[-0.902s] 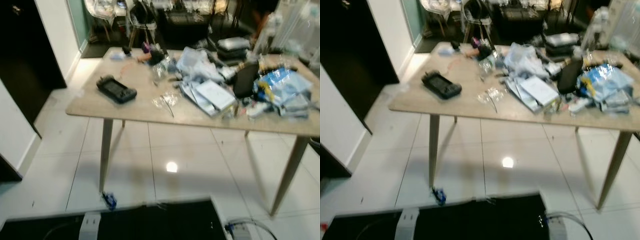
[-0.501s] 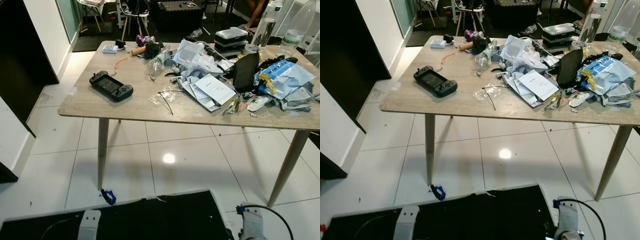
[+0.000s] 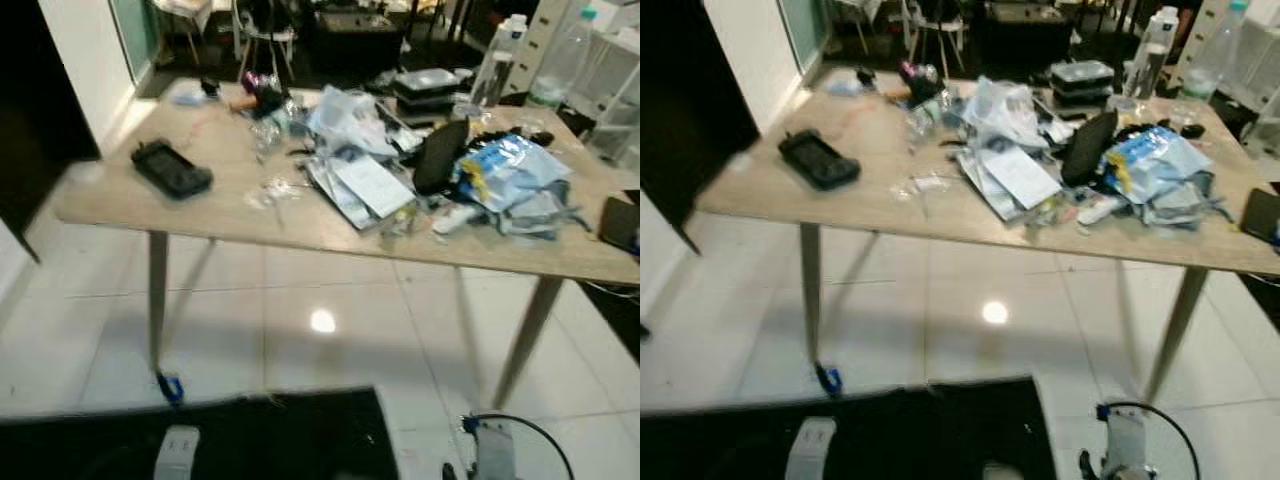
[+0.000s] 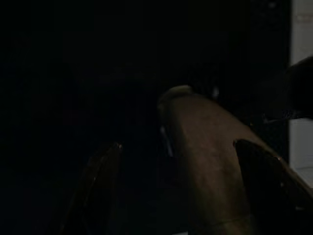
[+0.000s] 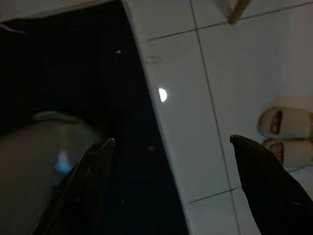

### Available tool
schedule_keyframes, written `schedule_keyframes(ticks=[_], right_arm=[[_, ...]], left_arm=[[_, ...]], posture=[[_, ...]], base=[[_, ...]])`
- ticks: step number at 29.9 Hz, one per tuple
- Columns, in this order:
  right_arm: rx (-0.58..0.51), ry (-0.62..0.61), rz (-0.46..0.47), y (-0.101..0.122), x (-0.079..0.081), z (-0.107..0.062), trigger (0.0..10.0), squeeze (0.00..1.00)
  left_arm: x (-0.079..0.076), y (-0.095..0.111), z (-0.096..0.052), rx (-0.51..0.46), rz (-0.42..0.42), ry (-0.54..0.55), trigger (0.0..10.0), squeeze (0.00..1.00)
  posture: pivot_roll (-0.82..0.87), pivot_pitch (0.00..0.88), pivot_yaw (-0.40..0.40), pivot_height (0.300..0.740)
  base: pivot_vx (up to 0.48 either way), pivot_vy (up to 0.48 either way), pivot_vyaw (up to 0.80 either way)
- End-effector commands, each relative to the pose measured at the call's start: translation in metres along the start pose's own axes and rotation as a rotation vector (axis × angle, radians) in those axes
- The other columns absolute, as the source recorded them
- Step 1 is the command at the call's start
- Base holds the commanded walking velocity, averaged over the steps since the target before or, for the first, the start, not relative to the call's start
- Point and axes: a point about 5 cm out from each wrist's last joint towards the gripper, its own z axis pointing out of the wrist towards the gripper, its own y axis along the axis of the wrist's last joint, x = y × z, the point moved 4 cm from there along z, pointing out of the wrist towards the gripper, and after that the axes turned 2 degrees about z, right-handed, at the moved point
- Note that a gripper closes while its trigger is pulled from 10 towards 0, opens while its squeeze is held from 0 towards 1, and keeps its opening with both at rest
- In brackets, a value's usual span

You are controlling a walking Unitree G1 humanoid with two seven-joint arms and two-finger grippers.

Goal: Picking trash to rubbish bin

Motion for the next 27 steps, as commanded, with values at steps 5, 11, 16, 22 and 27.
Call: schedule_keyframes(ticks=[5, 11, 16, 22, 27], right_arm=[[-0.048, -0.020, 0.004, 0.014, -0.006, 0.001, 10.0, 0.00], [-0.272, -0.047, 0.001, 0.081, -0.015, 0.000, 10.0, 0.00], [-0.562, 0.080, 0.055, 0.161, -0.008, -0.017, 10.0, 0.00], [-0.805, 0.666, 0.090, 0.224, 0.047, -0.069, 10.0, 0.00], [-0.938, 1.226, 0.082, 0.249, 0.082, -0.157, 10.0, 0.00]], left_arm=[[0.001, -0.004, 0.000, 0.018, 0.005, 0.015, 10.0, 0.00], [0.002, -0.004, 0.000, 0.017, 0.016, 0.020, 10.0, 0.00], [0.002, -0.004, 0.000, 0.020, 0.026, 0.019, 10.0, 0.00], [0.003, -0.005, -0.001, 0.024, 0.035, 0.020, 10.0, 0.00], [0.002, -0.004, 0.000, 0.022, 0.039, 0.017, 10.0, 0.00]], posture=[[-0.09, 0.101, 0.012, 0.740], [-0.10, 0.110, 0.022, 0.740], [-0.10, 0.113, 0.026, 0.740], [-0.10, 0.114, 0.031, 0.740], [-0.10, 0.114, 0.031, 0.740]], base=[[0.000, 0.000, 0.00], [0.000, 0.000, 0.00], [0.000, 0.000, 0.00], [0.000, 0.000, 0.00], [0.000, 0.000, 0.00]])
